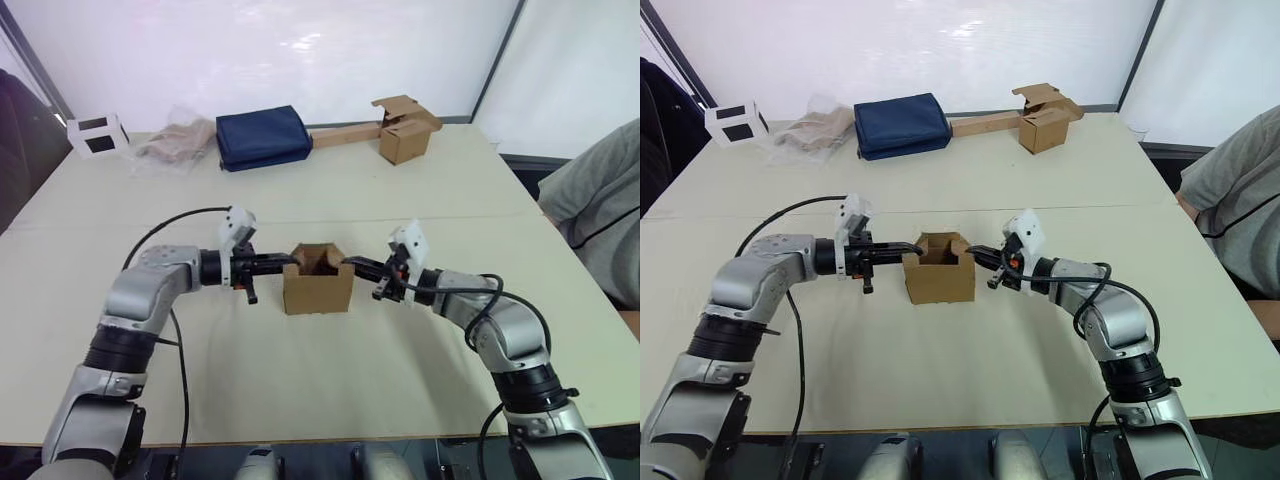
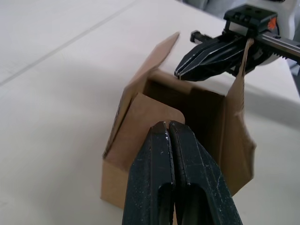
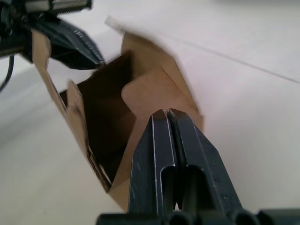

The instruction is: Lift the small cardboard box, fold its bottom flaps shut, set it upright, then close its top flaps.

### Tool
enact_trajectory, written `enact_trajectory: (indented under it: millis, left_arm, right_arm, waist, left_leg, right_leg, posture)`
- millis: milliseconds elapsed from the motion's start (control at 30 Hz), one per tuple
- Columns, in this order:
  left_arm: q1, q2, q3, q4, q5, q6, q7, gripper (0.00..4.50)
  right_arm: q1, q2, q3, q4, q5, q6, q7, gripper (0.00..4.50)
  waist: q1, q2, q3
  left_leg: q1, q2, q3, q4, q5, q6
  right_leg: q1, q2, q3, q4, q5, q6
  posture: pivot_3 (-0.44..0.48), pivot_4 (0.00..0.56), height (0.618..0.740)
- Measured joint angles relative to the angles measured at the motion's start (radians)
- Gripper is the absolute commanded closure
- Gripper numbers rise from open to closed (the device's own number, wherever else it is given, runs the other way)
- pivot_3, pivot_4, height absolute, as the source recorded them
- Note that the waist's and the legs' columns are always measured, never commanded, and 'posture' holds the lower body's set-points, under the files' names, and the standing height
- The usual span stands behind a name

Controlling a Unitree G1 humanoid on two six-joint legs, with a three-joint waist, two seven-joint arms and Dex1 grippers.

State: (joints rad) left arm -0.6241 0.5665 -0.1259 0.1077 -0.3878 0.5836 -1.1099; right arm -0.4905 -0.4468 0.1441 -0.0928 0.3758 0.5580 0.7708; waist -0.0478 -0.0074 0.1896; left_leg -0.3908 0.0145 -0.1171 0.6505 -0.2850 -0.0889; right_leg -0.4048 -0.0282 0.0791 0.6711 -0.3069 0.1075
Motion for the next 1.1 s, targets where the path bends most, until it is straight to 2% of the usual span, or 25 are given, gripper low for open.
enact_trajectory:
  millis: [133,400,567,867,967,1100]
  left_arm:
    - [-0.004,-0.002,-0.033,0.014,0.05,-0.077,0.001,4.43]
    - [-0.006,-0.009,-0.027,0.039,0.049,-0.098,0.003,4.43]
    - [-0.006,-0.01,0.058,0.037,-0.001,-0.044,0.044,4.43]
    - [-0.063,0.059,0.163,-0.021,-0.095,0.067,0.066,4.43]
    - [-0.106,0.06,0.17,0.039,-0.077,0.035,0.068,4.43]
    - [-0.169,-0.017,0.141,0.21,-0.028,-0.041,0.084,4.43]
  right_arm:
    - [-0.02,-0.013,0.034,0.017,-0.048,-0.043,0.028,4.5]
    - [-0.057,-0.018,0.063,0.058,-0.106,-0.095,0.061,4.5]
    - [-0.059,-0.011,0.047,0.04,-0.089,-0.079,0.061,4.5]
    - [-0.131,0.016,-0.155,-0.221,0.222,0.177,0.015,4.5]
    - [-0.121,-0.012,-0.155,-0.301,0.278,0.223,0.029,4.5]
    - [-0.068,-0.029,-0.071,-0.341,0.283,0.237,0.056,4.5]
  waist:
    - [-0.001,0.0,-0.002]
    - [-0.008,0.0,-0.002]
    - [-0.014,0.0,-0.002]
    - [-0.017,0.0,-0.002]
    - [-0.015,0.0,-0.002]
    - [-0.009,0.0,-0.002]
  left_leg:
    - [0.002,0.0,0.0,0.0,0.0,0.0]
    - [0.005,0.0,0.0,0.0,0.0,0.0]
    - [0.003,0.0,-0.001,0.0,0.0,0.0]
    - [0.0,0.0,-0.001,0.0,0.0,0.0]
    - [0.0,0.0,-0.001,0.0,0.0,0.0]
    - [0.0,0.0,-0.001,0.001,0.0,0.0]
  right_leg:
    - [0.001,0.0,0.0,0.0,0.0,0.0]
    - [0.005,0.001,0.0,0.0,0.0,0.0]
    - [0.003,0.0,0.0,0.0,0.0,0.0]
    - [0.001,0.0,-0.001,0.0,0.0,0.0]
    - [0.001,0.0,-0.001,0.0,0.0,0.0]
    - [0.001,0.0,-0.001,0.0,0.0,0.0]
  posture:
    - [0.0,0.15,0.74]
    - [0.0,0.15,0.74]
    - [0.0,0.15,0.74]
    - [0.0,0.15,0.74]
    - [0.0,0.15,0.74]
    - [0.0,0.15,0.74]
